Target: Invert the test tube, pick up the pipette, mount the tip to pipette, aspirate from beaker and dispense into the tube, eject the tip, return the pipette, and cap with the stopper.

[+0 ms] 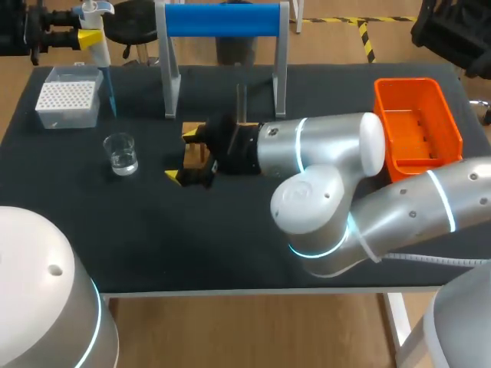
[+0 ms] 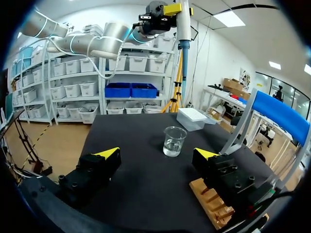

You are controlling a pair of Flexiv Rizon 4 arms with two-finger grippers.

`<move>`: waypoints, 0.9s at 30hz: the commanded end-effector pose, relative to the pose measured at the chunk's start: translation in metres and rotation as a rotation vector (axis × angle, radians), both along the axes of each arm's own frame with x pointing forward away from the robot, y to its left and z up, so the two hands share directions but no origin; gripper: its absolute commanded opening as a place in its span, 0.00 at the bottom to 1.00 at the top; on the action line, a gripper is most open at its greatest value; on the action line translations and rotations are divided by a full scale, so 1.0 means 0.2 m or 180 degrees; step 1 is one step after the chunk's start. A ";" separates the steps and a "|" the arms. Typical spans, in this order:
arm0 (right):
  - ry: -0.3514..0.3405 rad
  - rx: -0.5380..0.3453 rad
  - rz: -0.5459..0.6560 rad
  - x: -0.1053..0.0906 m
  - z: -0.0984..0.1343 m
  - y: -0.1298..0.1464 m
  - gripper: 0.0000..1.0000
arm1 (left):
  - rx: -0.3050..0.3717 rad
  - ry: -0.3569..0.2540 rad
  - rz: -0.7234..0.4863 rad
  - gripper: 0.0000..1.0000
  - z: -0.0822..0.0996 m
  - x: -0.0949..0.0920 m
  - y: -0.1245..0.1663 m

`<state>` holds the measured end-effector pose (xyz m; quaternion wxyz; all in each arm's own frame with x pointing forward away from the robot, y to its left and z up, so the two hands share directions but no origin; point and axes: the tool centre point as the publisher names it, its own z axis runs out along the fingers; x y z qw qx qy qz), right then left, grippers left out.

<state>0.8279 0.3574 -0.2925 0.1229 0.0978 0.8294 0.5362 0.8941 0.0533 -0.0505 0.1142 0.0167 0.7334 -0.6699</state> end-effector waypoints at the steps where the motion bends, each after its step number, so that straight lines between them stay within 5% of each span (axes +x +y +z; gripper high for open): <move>1: -0.0009 -0.0052 -0.0029 0.00 0.00 0.01 1.00 | -0.0003 -0.0009 0.0008 0.00 0.00 0.00 0.00; 18: -0.0009 -0.0052 -0.0029 0.00 0.00 0.01 1.00 | -0.0003 -0.0009 0.0008 0.00 0.00 0.00 0.00; 27: -0.0009 -0.0052 -0.0029 0.00 0.00 0.01 1.00 | 0.0065 0.0128 0.0002 0.00 -0.09 0.05 0.00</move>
